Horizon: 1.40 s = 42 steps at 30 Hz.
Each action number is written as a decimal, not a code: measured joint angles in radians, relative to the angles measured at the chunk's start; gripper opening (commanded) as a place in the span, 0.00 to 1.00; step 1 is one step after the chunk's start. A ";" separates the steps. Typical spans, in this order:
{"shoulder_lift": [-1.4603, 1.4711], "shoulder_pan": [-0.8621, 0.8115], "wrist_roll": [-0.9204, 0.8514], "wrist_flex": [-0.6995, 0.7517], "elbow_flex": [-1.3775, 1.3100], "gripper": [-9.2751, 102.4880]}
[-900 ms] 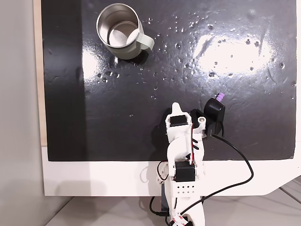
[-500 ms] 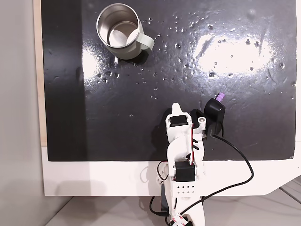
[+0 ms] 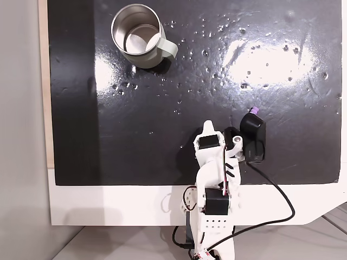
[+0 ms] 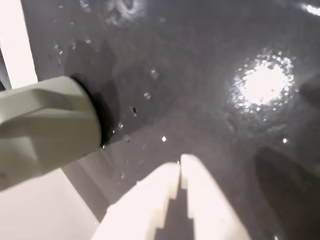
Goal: Grasp a pengrip and put it in the cup.
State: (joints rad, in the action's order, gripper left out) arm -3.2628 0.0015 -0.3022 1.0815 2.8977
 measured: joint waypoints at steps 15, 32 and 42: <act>0.634 -0.210 -0.391 0.198 -0.529 0.14; 0.991 -0.436 -1.022 0.117 -0.680 0.29; 1.266 -0.506 -1.193 0.021 -0.716 0.31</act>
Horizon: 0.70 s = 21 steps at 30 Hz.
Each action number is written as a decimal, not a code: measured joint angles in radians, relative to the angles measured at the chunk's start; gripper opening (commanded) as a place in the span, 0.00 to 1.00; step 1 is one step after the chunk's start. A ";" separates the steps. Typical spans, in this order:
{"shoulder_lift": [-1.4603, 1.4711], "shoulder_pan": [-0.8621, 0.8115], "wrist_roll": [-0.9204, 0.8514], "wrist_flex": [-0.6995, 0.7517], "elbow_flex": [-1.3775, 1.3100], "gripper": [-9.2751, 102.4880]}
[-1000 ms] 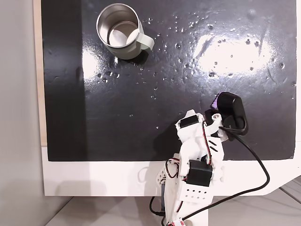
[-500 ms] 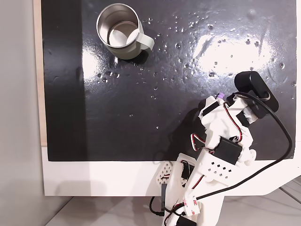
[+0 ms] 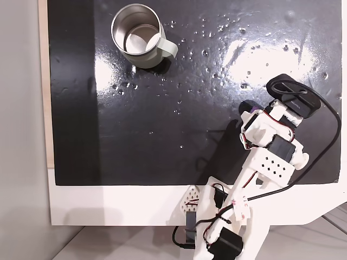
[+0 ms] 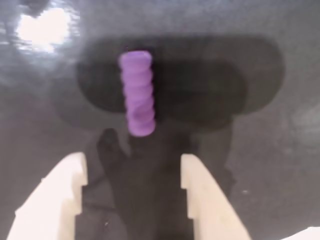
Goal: Grasp a pengrip and put it in the cup.
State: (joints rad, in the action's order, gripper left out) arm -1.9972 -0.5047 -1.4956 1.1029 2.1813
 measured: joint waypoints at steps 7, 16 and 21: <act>0.160 -0.002 -0.005 -0.052 -0.060 0.31; 0.279 -0.002 -0.014 -0.109 -0.060 0.29; 0.313 -0.003 -0.014 -0.117 -0.061 0.21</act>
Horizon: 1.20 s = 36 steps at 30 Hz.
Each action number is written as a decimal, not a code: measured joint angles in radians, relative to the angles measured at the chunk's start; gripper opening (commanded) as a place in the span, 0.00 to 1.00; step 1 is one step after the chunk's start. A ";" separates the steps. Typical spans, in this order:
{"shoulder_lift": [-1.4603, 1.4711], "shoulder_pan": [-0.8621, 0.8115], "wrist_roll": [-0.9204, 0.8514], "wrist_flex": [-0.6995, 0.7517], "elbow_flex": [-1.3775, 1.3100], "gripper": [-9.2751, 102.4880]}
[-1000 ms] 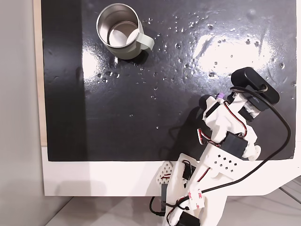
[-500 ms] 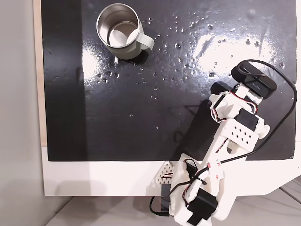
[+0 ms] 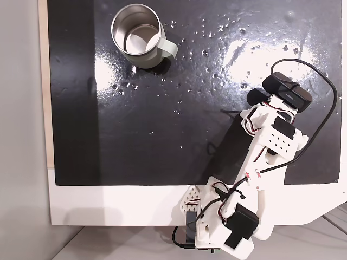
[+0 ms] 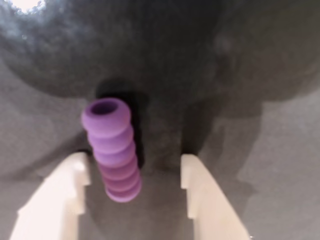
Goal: Grasp a pengrip and put it in the cup.
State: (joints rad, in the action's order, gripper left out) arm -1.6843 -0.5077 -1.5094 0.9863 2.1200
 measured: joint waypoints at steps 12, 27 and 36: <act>-0.006 0.005 0.011 -0.018 -0.002 0.08; -0.198 0.218 0.614 0.308 -0.267 0.08; -0.198 0.462 1.121 0.368 -0.488 0.08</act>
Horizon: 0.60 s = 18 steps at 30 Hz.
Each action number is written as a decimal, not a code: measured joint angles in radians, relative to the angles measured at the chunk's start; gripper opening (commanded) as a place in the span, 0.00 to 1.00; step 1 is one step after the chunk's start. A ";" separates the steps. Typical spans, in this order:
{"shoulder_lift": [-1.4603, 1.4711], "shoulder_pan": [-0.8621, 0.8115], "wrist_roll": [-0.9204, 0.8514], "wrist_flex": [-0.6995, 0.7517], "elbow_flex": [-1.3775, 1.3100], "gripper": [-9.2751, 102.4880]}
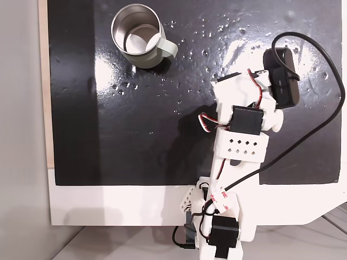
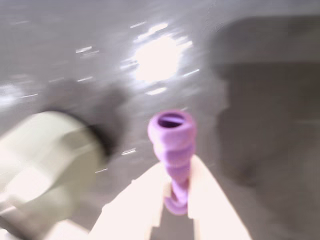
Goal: Grasp a pengrip and put it in the cup.
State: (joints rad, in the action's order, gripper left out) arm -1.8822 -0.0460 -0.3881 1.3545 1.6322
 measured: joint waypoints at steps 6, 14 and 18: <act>0.077 0.155 0.291 0.000 -0.187 0.08; 0.258 0.261 0.517 -0.097 -0.376 0.08; 0.365 0.304 0.606 -0.104 -0.511 0.08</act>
State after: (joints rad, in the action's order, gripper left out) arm -1.5171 0.2577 0.2178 1.2502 1.1213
